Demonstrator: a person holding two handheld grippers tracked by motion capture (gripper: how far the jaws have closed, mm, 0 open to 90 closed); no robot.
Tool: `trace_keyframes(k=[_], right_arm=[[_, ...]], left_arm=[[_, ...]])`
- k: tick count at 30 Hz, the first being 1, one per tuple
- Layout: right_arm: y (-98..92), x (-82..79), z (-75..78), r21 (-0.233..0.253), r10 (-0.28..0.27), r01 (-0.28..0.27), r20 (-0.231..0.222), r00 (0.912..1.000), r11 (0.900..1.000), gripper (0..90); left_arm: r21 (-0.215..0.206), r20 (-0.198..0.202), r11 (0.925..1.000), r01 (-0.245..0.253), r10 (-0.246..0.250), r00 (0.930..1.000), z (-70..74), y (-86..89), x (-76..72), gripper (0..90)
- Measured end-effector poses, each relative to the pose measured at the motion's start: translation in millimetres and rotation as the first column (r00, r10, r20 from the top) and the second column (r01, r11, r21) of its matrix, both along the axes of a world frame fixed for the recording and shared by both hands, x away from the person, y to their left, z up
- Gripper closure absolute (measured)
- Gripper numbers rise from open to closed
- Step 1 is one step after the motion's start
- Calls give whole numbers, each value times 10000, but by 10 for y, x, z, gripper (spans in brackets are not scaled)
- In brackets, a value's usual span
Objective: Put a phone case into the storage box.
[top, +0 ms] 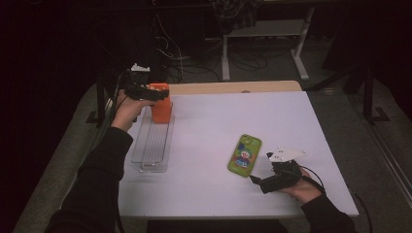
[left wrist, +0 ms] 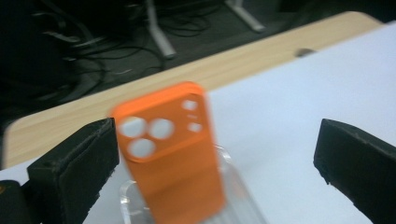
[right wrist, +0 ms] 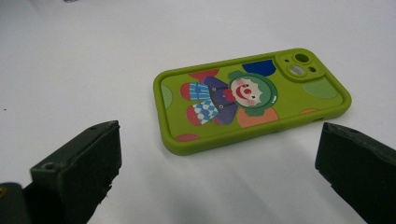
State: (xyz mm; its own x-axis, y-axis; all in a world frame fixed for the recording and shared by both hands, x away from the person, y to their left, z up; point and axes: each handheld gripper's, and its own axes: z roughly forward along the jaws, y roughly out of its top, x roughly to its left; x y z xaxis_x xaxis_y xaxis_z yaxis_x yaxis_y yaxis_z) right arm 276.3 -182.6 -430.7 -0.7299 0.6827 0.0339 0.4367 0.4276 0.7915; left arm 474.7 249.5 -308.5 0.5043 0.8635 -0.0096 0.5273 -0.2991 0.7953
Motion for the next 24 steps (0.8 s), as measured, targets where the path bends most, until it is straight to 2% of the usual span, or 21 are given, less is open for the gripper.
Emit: trace_keyframes(k=[3,7,10,12,13,14,15,19,24], right_arm=[[8,-5,4,-52,11,-11,9,10000,10000,0],[20,4,0,-68,42,-42,9,10000,10000,0],[25,10,-2,-32,0,-1,-112,9999,10000,0],[20,25,-8,-102,86,-85,67,9999,9999,0],[22,23,-8,-93,74,-74,5,10000,9999,0],[22,23,-6,-83,45,-45,-26,10000,10000,0],[21,26,-8,-90,48,-48,12,10000,9999,0],[23,21,-1,-48,42,-42,-37,10000,10000,0],[32,20,0,-94,65,-65,17,10000,9999,0]], left_arm=[[-98,-17,9981,606,-606,9982,21,-45,-132,0],[-410,-100,9884,1460,-1466,9892,4,-126,-309,0],[-472,-36,9790,1985,-1989,9800,-18,-185,-433,0],[-582,-117,9726,2251,-2262,9740,-38,-229,-507,0],[-655,-94,9702,2332,-2343,9721,-53,-259,-539,0],[-560,-121,9660,2522,-2533,9673,-61,-276,-565,0],[-767,-156,9625,2602,-2620,9649,-80,-315,-608,0],[-844,-177,9503,2997,-3022,9531,-136,-419,-724,0],[-730,-230,9322,3546,-3570,9338,-246,-546,-884,0]])
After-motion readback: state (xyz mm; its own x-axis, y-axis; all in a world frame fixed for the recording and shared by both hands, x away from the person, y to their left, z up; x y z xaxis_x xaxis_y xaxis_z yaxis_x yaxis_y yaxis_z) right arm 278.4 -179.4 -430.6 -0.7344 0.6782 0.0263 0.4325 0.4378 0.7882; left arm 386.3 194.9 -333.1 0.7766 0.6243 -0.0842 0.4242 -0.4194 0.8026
